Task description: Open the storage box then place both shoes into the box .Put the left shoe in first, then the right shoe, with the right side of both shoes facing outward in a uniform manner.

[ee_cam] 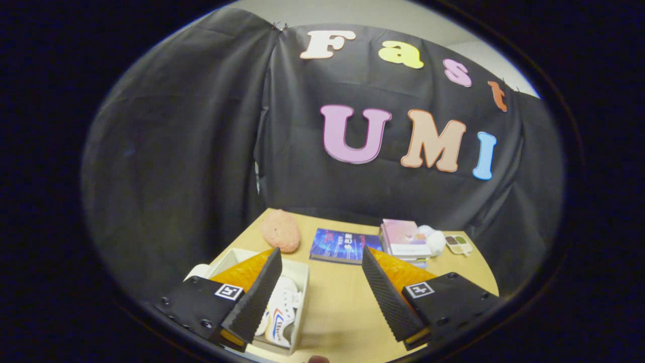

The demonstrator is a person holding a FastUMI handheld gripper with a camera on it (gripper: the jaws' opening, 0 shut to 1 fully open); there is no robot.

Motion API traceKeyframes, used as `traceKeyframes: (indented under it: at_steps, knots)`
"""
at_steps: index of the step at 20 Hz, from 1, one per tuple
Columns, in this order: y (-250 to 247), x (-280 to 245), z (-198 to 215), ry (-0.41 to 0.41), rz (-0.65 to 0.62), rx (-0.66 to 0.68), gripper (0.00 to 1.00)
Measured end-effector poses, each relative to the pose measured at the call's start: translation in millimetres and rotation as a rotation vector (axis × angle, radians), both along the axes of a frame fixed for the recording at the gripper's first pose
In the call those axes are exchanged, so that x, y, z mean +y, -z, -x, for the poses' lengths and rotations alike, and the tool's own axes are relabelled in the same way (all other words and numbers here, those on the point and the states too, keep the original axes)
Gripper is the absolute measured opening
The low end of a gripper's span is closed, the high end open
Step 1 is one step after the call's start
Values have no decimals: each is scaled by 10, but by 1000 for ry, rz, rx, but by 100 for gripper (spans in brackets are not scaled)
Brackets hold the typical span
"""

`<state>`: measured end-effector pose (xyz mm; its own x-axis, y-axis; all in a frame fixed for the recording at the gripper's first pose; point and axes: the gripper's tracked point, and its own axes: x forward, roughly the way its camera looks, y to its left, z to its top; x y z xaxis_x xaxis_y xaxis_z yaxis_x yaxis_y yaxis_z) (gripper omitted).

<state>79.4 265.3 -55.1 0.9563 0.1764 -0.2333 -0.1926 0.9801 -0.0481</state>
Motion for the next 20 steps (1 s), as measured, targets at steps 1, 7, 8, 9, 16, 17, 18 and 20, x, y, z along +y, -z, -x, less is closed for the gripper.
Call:
traceKeyframes:
  at_steps: [1,7,8,9,16,17,18,20]
  knots:
    - [-117,-126,-20,-7,-20,-35,100]
    - [-585,-979,-63,-13,-75,-182,100]
    - [-659,-1061,-49,-25,-89,-208,100]
    - [-729,-1115,-39,-39,-108,-230,100]
    - [-844,-1536,-90,-39,-181,-273,100]
    - [-833,-1586,-79,-36,-178,-273,100]
    - [-821,-1606,-96,-36,-174,-276,100]
    - [-802,-1664,-104,-32,-166,-276,100]
